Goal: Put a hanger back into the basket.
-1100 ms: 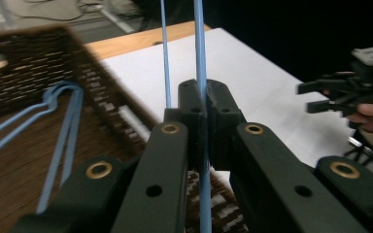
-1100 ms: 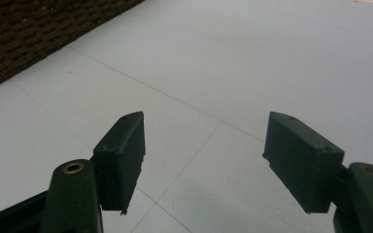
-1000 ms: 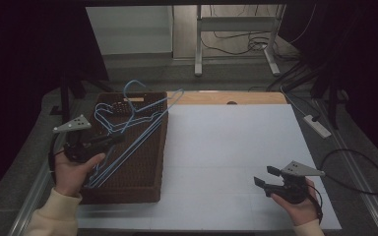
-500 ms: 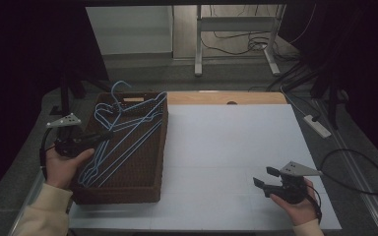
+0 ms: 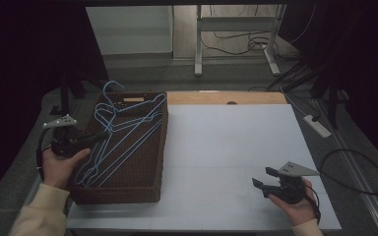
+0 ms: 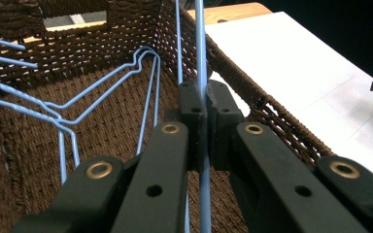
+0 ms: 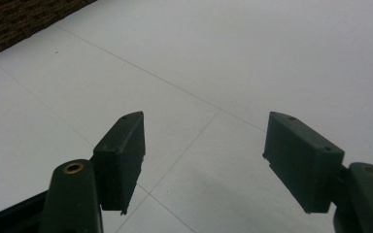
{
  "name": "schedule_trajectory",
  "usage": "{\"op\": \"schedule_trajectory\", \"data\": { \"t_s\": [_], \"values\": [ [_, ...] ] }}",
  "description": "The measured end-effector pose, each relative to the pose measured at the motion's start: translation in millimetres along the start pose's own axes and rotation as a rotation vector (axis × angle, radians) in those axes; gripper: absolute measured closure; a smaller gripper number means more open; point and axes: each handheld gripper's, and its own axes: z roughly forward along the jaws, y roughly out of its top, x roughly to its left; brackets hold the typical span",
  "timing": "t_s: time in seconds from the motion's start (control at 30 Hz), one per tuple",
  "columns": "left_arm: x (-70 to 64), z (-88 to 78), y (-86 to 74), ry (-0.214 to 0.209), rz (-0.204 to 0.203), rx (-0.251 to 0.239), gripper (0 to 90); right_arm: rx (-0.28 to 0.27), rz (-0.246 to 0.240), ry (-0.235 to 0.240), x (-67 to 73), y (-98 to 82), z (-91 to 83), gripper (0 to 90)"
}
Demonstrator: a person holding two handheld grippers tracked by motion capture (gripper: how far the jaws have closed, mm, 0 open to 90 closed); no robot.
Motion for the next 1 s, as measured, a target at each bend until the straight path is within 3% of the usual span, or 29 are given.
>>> {"op": "schedule_trajectory", "data": {
  "t_s": [0.37, 0.77, 0.9, 1.0],
  "values": [
    [7.2, -0.8, -6.9, 0.014, -0.013, 0.014, 87.1, 0.009, -0.008, 0.000, 1.4, -0.1, 1.9, 31.5],
    [11.5, 27.6, -15.7, -0.018, -0.024, 0.112, 87.0, 0.012, -0.012, -0.002, 1.4, -0.1, 2.0, 31.4],
    [17.1, 35.9, -20.6, -0.024, -0.042, 0.166, 87.0, 0.013, -0.011, -0.003, 1.0, -0.5, 2.2, 31.4],
    [24.5, 40.4, -24.6, 0.007, -0.068, 0.189, 86.9, 0.016, -0.015, -0.005, 1.3, -0.3, 2.1, 31.4]
  ]
}}
